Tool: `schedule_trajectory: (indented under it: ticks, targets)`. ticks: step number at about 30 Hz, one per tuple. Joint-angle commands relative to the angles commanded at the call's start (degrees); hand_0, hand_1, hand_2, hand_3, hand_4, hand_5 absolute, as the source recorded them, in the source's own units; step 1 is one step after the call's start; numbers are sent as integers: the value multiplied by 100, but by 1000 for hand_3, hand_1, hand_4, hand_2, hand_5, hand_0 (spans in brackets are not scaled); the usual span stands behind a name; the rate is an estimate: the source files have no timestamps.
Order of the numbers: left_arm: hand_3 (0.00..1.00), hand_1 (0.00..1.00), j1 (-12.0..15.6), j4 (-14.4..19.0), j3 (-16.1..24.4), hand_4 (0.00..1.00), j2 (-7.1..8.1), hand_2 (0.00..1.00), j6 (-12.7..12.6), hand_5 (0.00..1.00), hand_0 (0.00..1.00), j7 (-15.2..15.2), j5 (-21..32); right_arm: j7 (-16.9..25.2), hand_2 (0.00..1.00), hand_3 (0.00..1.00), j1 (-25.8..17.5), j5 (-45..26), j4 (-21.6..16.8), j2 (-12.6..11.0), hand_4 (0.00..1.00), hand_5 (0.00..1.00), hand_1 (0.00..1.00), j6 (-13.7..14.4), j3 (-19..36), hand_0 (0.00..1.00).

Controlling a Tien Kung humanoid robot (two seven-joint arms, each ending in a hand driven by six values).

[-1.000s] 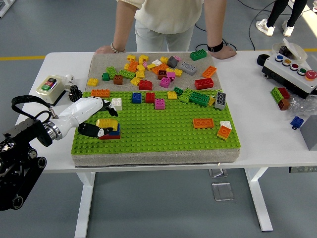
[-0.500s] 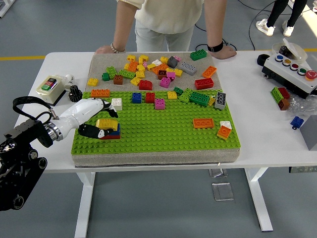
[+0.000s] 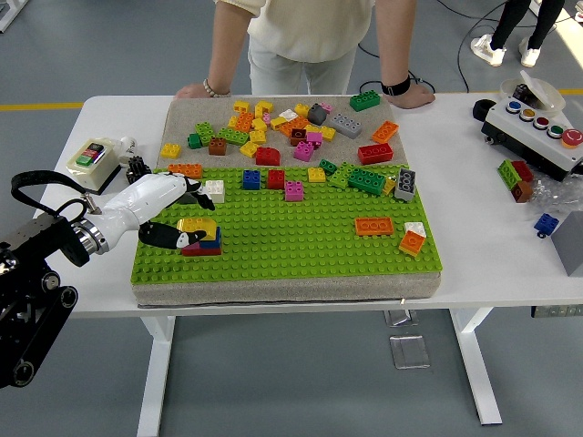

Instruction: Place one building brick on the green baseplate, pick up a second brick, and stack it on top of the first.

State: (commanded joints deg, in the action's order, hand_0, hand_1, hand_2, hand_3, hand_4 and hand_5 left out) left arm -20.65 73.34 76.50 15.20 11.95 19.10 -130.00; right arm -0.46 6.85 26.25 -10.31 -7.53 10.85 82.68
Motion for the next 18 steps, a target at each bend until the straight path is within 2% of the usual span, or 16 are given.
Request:
schedule_trajectory:
  ticks: [3,4,10,15,18]
  targets:
    - [567,698,34,31,110,775,68,605,8,120,831,18,0,-4,708,597,-2,0,0,2,920,498,658,-3,-6,739]
    - [568,711,44,32,138,819,84,622,10,169,844,23,0,-6,709,597,-2,1,0,2,920,499,658,-4,-7,740]
    - [568,724,70,-41,308,815,223,629,-98,152,856,84,0,-16,709,597,3,-4,0,4,920,498,658,-12,-23,739]
    - [568,724,-13,-301,343,815,389,629,-271,152,856,191,0,-25,709,597,11,-4,0,7,920,498,658,-6,-43,739]
    - [569,728,-94,-484,318,806,431,632,-348,138,864,254,0,-33,709,597,12,-4,0,9,920,498,658,-4,-45,741]
